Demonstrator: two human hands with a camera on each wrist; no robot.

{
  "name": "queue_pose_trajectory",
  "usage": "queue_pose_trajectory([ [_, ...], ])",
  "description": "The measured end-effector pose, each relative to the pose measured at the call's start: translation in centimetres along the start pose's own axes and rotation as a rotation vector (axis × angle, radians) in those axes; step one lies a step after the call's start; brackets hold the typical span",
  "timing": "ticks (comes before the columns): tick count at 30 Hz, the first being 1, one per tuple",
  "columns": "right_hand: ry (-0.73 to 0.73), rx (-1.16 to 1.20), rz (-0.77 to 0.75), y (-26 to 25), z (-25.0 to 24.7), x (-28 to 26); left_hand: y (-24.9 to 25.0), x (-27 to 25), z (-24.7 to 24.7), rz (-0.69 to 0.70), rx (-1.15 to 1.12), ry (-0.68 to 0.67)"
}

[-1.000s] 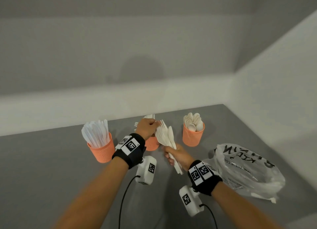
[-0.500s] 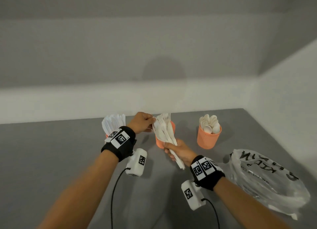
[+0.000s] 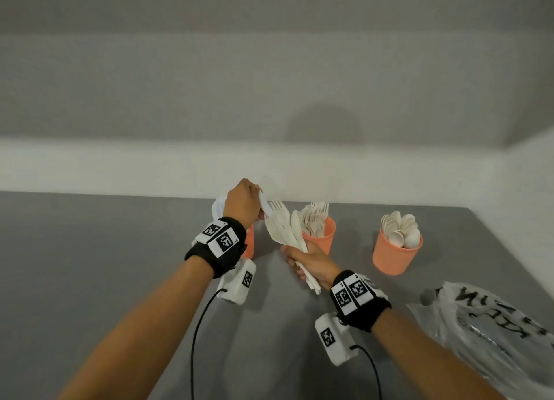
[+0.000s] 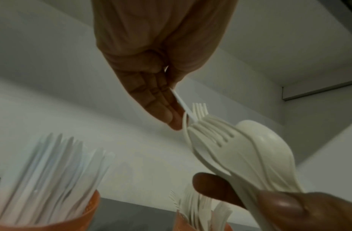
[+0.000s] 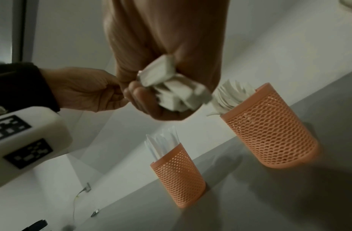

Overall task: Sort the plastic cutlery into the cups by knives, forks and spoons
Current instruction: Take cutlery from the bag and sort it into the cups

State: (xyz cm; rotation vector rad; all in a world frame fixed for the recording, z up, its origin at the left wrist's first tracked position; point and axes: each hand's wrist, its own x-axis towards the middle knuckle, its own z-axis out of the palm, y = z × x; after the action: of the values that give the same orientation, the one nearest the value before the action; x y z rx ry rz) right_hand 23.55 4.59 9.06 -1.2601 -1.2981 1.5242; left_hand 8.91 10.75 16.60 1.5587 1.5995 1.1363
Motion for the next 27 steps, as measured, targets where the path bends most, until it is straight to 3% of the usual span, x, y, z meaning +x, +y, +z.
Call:
queue_pose_trajectory([
  [9,-0.070,-0.104,-0.040,-0.4,1.4,1.5,-1.4,1.1,-2.0,-0.034,0.007,0.106],
  [16,-0.068,-0.130,-0.024,-0.2,1.2,2.1,-1.6,2.1,-3.2,-0.072,-0.098,-0.025],
  [22,-0.089,-0.204,-0.076,-0.4,1.0,1.8,-0.5,3.6,-4.6,0.051,-0.067,0.225],
  [27,-0.056,-0.189,-0.055,0.7,0.3,2.2,-0.3,5.3,-7.6,0.240,-0.072,0.497],
])
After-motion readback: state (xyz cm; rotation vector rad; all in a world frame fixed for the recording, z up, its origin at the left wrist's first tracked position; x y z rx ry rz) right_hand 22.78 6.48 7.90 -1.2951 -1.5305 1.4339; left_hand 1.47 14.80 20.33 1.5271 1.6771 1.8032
